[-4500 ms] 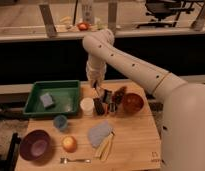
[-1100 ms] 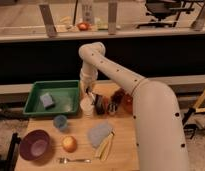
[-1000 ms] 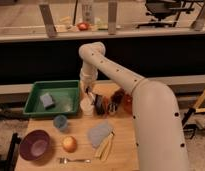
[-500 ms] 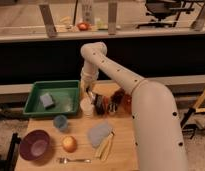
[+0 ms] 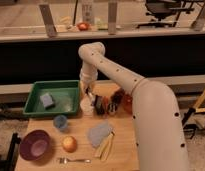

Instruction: Place brush in paper cup

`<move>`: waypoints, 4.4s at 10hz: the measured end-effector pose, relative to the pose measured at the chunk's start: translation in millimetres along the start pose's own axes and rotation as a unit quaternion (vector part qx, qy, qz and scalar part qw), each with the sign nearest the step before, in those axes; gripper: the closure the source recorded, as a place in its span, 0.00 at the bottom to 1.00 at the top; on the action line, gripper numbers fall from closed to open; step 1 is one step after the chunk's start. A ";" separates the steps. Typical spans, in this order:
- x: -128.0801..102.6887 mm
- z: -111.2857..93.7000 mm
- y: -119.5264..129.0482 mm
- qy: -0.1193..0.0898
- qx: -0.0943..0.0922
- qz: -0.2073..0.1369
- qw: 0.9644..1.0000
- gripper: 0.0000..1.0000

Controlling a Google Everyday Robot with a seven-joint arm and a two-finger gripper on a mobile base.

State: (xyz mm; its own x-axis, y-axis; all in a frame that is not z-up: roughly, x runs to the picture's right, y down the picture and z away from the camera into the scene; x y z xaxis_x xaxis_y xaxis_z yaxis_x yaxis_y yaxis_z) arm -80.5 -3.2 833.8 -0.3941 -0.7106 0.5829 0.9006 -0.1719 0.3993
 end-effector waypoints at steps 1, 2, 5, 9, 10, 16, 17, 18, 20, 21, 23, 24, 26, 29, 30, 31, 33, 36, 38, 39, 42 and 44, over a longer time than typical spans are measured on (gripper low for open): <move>-2.8 0.0 -1.6 -0.005 -0.001 0.002 1.000 0.99; -5.5 1.0 -2.7 -0.009 -0.002 0.004 1.000 0.99; -21.6 7.5 -13.5 -0.032 -0.006 0.002 0.999 0.99; -34.6 15.6 -19.9 -0.052 -0.009 -0.001 0.999 0.99; -35.7 16.9 -20.2 -0.054 -0.009 -0.002 0.998 0.99; -39.4 20.6 -18.4 -0.070 -0.009 0.011 0.997 0.66; -39.7 21.4 -18.2 -0.072 -0.008 0.012 0.997 0.54; -39.8 21.6 -18.5 -0.073 -0.008 0.013 0.997 0.44; -39.0 21.9 -18.5 -0.075 -0.008 0.014 0.997 0.24; -38.7 22.1 -18.4 -0.076 -0.008 0.014 0.997 0.21; -37.7 21.8 -19.2 -0.078 -0.008 0.013 0.997 0.20; -37.6 21.8 -19.5 -0.079 -0.009 0.013 0.997 0.20; -37.0 21.9 -20.1 -0.079 -0.008 0.012 0.997 0.20; -37.4 23.0 -19.9 -0.079 -0.007 0.013 0.997 0.20; -37.5 23.2 -20.0 -0.079 -0.007 0.013 0.997 0.20; -37.7 23.3 -19.9 -0.079 -0.007 0.013 0.997 0.20; -38.4 23.1 -19.9 -0.079 -0.007 0.012 0.997 0.20; -39.7 20.3 -21.7 -0.068 -0.006 0.009 0.998 0.20; -40.0 19.4 -23.2 -0.065 -0.006 0.004 0.998 0.20; -39.6 19.9 -25.7 -0.065 -0.006 -0.001 0.998 0.20; -40.8 19.1 -27.5 -0.068 -0.008 -0.007 0.998 0.20; -40.9 19.1 -27.1 -0.068 -0.008 -0.007 0.998 0.20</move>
State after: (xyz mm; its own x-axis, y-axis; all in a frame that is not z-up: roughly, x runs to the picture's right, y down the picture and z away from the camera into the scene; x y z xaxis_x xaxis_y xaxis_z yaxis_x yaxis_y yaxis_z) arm -92.3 43.5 812.6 -0.4267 -0.6091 0.6686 0.8972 -0.1921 0.3977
